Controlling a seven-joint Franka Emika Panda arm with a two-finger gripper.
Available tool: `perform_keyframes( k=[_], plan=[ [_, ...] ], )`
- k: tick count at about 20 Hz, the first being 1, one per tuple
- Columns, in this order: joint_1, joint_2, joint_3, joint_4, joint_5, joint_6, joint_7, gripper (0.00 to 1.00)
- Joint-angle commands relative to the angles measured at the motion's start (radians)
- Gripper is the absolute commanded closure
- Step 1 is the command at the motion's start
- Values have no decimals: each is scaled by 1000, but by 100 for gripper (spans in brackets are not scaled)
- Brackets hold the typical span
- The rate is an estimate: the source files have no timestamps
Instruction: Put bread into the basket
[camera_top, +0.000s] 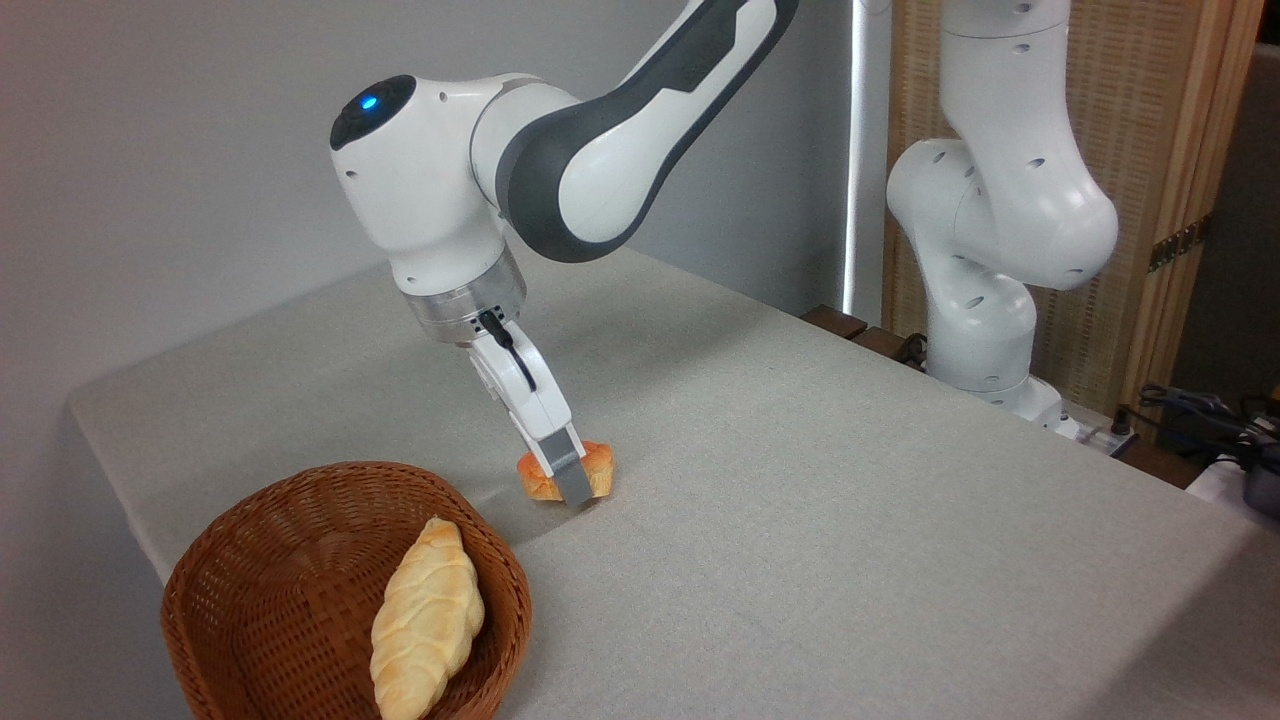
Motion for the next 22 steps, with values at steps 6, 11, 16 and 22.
perform_keyframes(
  k=[6,11,16,22],
  plan=[
    [-2,-46,10,109,-71,-22,1,42],
    [-2,-17,14,199,-88,16,0,37],
    [-1,35,17,226,-88,180,0,37],
    [-1,105,16,234,-90,407,-171,26]
  ],
)
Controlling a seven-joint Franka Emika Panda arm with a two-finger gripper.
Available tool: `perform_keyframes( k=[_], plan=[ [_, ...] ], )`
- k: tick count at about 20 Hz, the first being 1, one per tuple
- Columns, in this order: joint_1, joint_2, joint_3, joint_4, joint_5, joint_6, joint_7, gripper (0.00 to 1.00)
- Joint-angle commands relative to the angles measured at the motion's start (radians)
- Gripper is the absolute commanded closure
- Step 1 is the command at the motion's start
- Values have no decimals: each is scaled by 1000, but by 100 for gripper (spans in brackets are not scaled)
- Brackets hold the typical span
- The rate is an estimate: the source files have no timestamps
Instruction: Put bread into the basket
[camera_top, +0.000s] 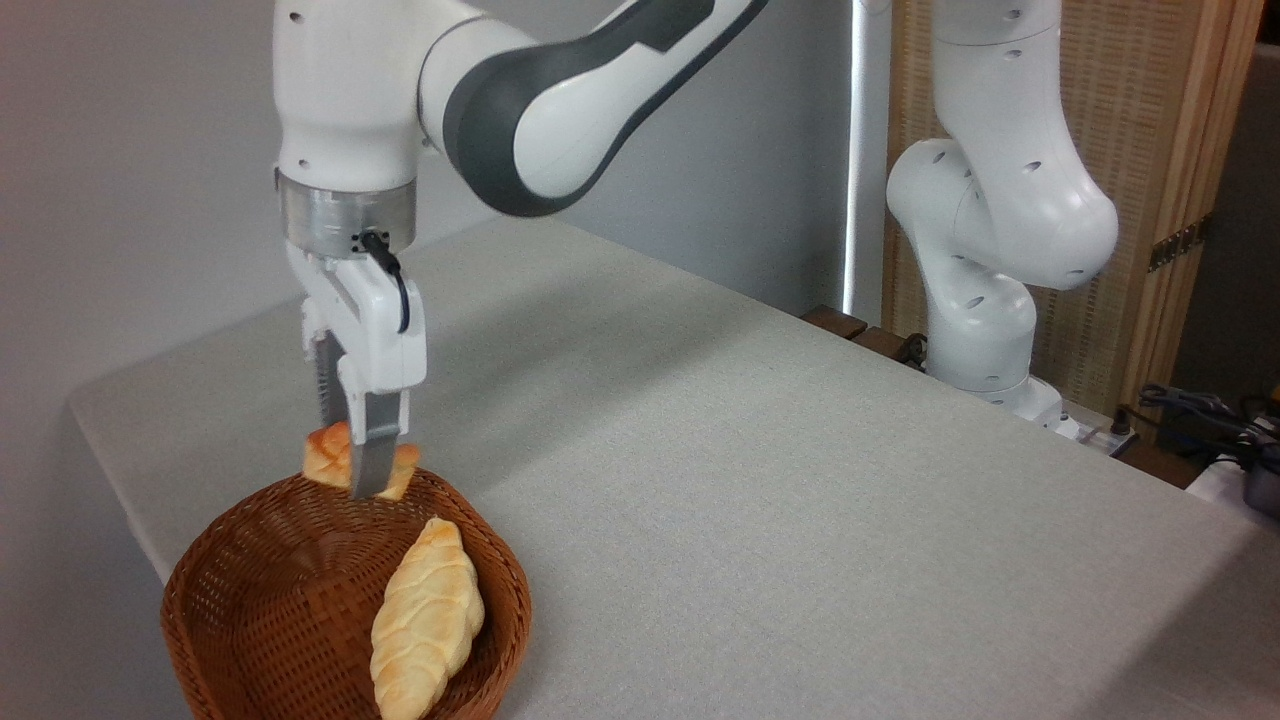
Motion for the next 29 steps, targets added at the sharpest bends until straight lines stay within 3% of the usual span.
perform_keyframes(
  k=[1,2,3,17,22,26,29],
  plan=[
    [-5,51,1,26,-7,114,-139,19],
    [-5,61,1,26,-10,137,-145,17],
    [-5,68,-2,26,-8,153,-146,0],
    [-6,65,-4,24,6,133,-148,0],
    [-6,22,-5,26,81,-60,-145,0],
    [0,-12,13,43,79,-212,-148,0],
    [1,-15,24,46,72,-246,-168,0]
  ],
)
